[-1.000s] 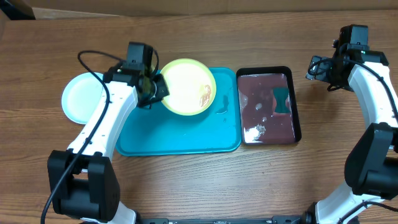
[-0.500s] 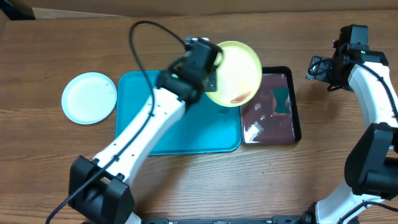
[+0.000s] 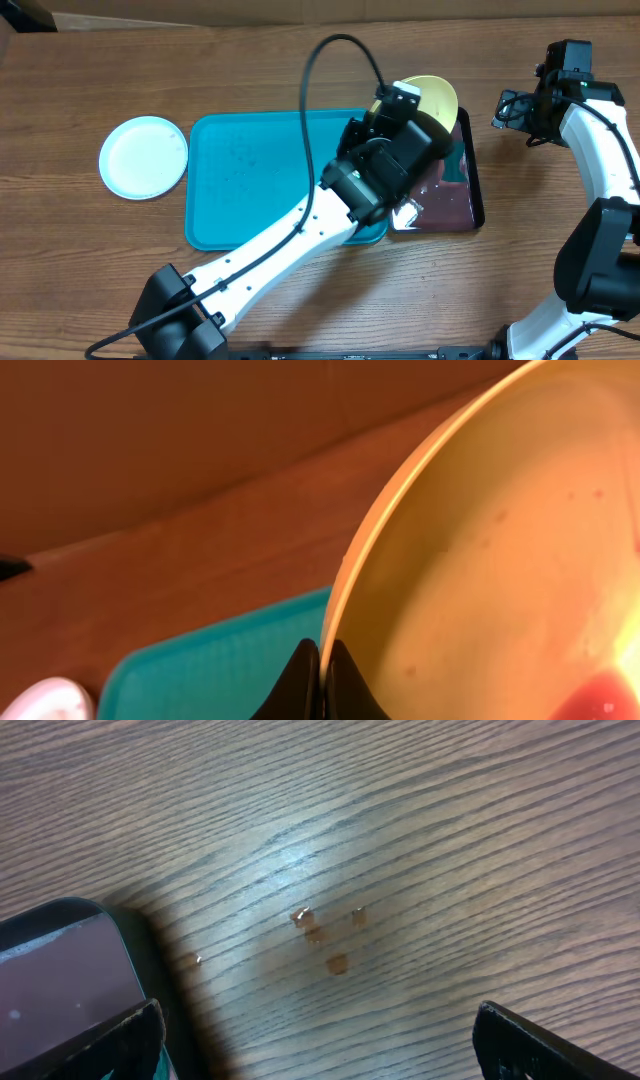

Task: Clean dirty plates on tray and stack at the side
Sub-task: 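Lift the yellow plate with the left gripper and carry it rightward, then tilt the yellow plate over the brown tray with the left gripper, then carry the yellow plate leftward and stack it on the light-blue plate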

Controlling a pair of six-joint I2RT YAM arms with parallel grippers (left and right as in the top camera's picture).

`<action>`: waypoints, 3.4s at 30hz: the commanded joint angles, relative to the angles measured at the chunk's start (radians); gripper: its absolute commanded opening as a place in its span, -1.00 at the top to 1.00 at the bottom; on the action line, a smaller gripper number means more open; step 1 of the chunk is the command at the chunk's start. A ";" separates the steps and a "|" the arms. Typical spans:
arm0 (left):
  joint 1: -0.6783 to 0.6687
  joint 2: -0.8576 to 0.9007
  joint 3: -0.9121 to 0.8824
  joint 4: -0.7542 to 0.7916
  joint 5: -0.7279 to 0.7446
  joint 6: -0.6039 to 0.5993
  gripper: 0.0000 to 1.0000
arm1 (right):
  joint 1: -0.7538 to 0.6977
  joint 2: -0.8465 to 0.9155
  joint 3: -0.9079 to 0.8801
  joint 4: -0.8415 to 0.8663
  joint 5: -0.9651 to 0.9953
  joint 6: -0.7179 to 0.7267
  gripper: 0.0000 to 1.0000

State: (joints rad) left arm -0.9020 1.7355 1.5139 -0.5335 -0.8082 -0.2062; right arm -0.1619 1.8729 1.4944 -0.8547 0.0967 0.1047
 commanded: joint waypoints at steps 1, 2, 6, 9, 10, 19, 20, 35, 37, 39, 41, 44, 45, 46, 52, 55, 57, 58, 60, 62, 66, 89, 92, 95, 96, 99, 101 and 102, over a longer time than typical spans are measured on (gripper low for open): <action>-0.036 0.006 0.028 0.042 -0.158 0.143 0.92 | 0.002 -0.014 0.015 0.005 0.007 0.008 -1.00; -0.046 0.006 0.028 0.058 -0.172 0.169 0.92 | 0.002 -0.014 0.015 0.005 0.007 0.008 -1.00; -0.084 0.006 0.028 0.146 -0.253 0.287 0.92 | 0.002 -0.014 0.015 0.005 0.007 0.007 -1.00; -0.108 0.006 0.028 0.223 -0.296 0.381 0.92 | 0.002 -0.014 0.015 0.005 0.007 0.007 -1.00; -0.114 0.006 0.028 0.248 -0.304 0.414 0.92 | 0.002 -0.014 0.015 0.005 0.007 0.007 -1.00; -0.148 0.006 0.028 0.457 -0.356 0.661 0.91 | 0.002 -0.014 0.015 0.005 0.007 0.007 -1.00; -0.149 0.006 0.028 0.476 -0.355 0.683 0.92 | 0.002 -0.014 0.015 0.005 0.007 0.008 -1.00; -0.166 0.013 0.028 0.440 -0.233 0.580 0.92 | 0.002 -0.014 0.015 0.005 0.007 0.008 -1.00; -0.174 0.024 0.028 0.410 -0.200 0.608 0.92 | 0.002 -0.014 0.015 0.005 0.007 0.007 -1.00; -0.170 0.039 0.028 0.428 -0.292 0.621 0.91 | 0.002 -0.014 0.015 0.005 0.007 0.008 -1.00; -0.150 0.055 0.028 0.452 -0.346 0.562 0.92 | 0.002 -0.014 0.015 0.005 0.007 0.008 -1.00; -0.144 0.081 0.028 0.397 -0.278 0.541 0.92 | 0.002 -0.014 0.015 0.005 0.007 0.007 -1.00; -0.144 0.093 0.028 0.394 -0.291 0.557 0.92 | 0.002 -0.014 0.015 0.005 0.007 0.007 -1.00; -0.144 0.101 0.028 0.395 -0.322 0.557 0.92 | 0.002 -0.014 0.015 0.005 0.007 0.007 -1.00; -0.093 0.127 0.028 0.329 -0.310 0.329 0.92 | 0.002 -0.014 0.015 0.005 0.007 0.007 -1.00; -0.048 0.127 0.028 0.237 -0.154 0.183 0.91 | 0.002 -0.014 0.015 0.005 0.007 0.008 -1.00; -0.010 0.127 0.028 0.182 -0.030 0.101 0.91 | 0.002 -0.014 0.015 0.005 0.007 0.007 -1.00; 0.011 0.127 0.028 0.159 0.022 0.062 0.92 | 0.002 -0.014 0.015 0.005 0.007 0.008 -1.00; 0.065 0.127 0.028 0.111 0.117 -0.025 0.92 | 0.002 -0.014 0.015 0.005 0.007 0.007 -1.00; 0.124 0.127 0.040 0.046 0.215 -0.117 0.92 | 0.002 -0.014 0.015 0.005 0.007 0.007 -1.00; 0.295 0.127 0.091 -0.114 0.558 -0.268 0.91 | 0.002 -0.014 0.015 0.005 0.007 0.007 -1.00; 1.468 0.127 0.101 -0.516 0.927 -0.324 0.91 | 0.002 -0.014 0.015 0.005 0.007 0.008 -1.00; 1.528 0.128 0.090 -0.503 0.908 -0.325 0.93 | 0.002 -0.014 0.015 0.005 0.007 0.007 -1.00; 1.547 0.128 0.068 -0.478 0.903 -0.325 0.92 | 0.002 -0.014 0.015 0.005 0.007 0.008 -1.00; 1.547 0.128 0.059 -0.472 0.892 -0.325 0.91 | 0.002 -0.014 0.015 0.005 0.007 0.008 -1.00; 1.537 0.129 0.027 -0.452 0.850 -0.325 0.91 | 0.002 -0.014 0.015 0.005 0.007 0.008 -1.00; 1.529 0.129 0.001 -0.426 0.838 -0.325 0.92 | 0.002 -0.014 0.015 0.005 0.007 0.008 -1.00; 1.523 0.129 -0.012 -0.410 0.838 -0.325 0.92 | 0.002 -0.014 0.015 0.005 0.007 0.007 -1.00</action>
State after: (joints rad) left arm 0.6384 1.8576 1.5372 -0.9684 0.0624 -0.5442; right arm -0.1619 1.8732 1.4944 -0.8551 0.0967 0.1051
